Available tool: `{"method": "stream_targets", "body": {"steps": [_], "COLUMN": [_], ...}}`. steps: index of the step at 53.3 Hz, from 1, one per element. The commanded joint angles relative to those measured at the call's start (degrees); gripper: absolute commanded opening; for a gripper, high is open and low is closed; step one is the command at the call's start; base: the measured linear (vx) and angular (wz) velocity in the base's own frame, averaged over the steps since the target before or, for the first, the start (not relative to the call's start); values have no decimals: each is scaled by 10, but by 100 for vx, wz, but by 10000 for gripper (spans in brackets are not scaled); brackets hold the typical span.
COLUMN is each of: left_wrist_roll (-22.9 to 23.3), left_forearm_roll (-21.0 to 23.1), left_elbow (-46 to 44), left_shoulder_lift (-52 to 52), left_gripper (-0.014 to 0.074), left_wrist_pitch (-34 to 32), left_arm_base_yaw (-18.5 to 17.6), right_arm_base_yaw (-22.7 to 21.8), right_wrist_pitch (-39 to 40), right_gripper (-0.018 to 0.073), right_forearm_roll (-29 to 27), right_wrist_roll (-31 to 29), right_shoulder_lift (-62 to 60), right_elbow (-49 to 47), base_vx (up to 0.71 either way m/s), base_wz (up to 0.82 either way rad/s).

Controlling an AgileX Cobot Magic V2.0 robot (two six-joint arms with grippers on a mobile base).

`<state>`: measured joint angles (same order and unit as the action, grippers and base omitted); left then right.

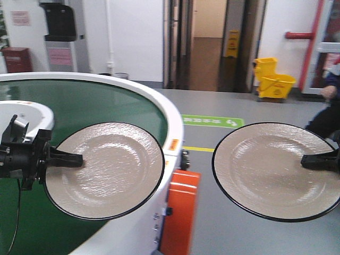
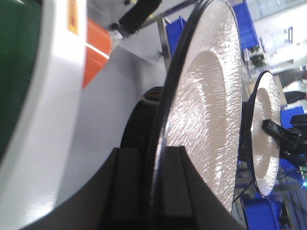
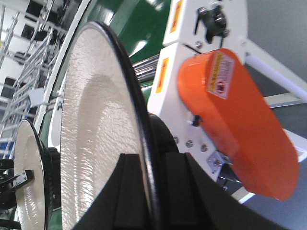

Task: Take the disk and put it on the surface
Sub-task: 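Hold both plates while the base drives to the steel table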

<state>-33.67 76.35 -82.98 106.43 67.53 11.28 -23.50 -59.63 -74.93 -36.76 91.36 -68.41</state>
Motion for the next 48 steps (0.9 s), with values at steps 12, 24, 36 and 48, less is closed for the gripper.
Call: {"method": "stream_targets", "body": {"steps": [12, 24, 36, 48], "left_wrist_roll": [9, 9, 9, 9], "left_forearm_roll": [81, 81, 81, 81], "left_elbow": [-20, -20, -20, -20], "left_shoulder_lift": [-35, -35, -35, -35], "left_gripper": [-8, -8, -8, -8], "left_wrist_pitch": [42, 42, 42, 42], "left_arm_base_yaw": [-3, -3, -3, -3], "right_arm_base_yaw": [-3, -3, -3, -3], "right_wrist_pitch": [-20, -20, -20, -20], "right_gripper": [-9, -9, -9, -9], "right_forearm_roll": [-72, -72, -72, -72], "right_wrist_roll": [2, 2, 2, 2], "right_shoulder_lift": [-29, -29, -29, -29], "right_elbow": [-19, -19, -19, -19], "base_vx": [-11, -7, -1, 7], "base_wz": [-46, -45, -42, -47]}}
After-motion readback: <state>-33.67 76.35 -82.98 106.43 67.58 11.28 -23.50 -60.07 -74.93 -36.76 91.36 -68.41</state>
